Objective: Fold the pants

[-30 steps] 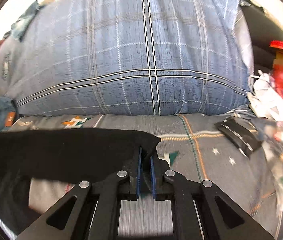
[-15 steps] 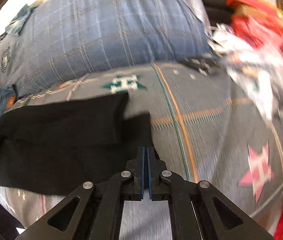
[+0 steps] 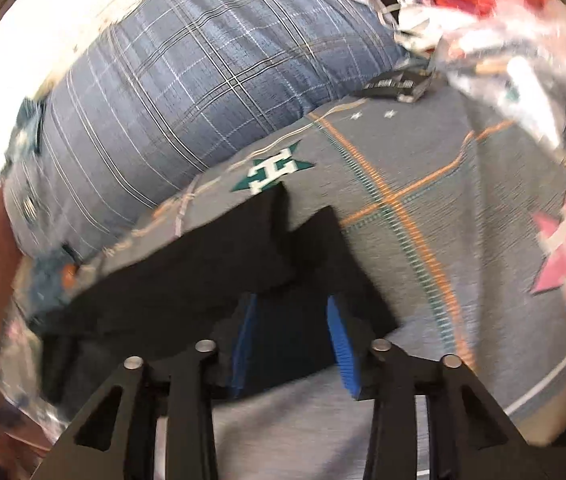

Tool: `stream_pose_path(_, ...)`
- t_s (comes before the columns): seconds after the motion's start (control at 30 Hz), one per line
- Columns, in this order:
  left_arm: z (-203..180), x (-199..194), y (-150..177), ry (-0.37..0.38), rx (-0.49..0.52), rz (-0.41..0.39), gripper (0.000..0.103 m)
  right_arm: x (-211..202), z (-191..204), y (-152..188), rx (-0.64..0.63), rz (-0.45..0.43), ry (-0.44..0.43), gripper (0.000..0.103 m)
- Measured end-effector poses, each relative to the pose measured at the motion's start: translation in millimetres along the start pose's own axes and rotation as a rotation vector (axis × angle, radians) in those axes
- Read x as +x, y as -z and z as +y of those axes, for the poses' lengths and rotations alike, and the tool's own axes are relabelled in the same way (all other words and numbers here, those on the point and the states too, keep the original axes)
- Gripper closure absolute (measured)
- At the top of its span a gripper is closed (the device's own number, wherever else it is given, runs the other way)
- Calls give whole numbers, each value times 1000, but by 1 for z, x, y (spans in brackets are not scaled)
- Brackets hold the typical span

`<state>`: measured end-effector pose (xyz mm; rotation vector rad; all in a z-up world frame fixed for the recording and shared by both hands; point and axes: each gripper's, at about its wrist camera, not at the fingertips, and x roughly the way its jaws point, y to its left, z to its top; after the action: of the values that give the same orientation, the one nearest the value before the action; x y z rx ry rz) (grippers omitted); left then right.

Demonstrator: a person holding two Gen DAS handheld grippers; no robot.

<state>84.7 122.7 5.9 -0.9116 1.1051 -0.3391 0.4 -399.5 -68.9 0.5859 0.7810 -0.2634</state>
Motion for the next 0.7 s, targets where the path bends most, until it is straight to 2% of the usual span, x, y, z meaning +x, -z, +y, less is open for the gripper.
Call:
stream_pose_path(0.1,19,24,-2,9,-114,72,27,12,1,-2,109,38,-92,63)
stream_pose_path(0.17,32,33,-6,27,-191,86,27,23,-1,-5,179,75,-129,58)
stream_pose_path(0.23,39,38,-12,40,-244,88,27,33,-2,-6,224,108,-142,57)
stream_pose_path(0.47,69,65,-37,25,-407,80,27,55,-1,-10,292,94,-119,52)
stream_pose_path(0.7,90,90,-59,42,-551,84,26,66,8,-23,268,38,-85,52)
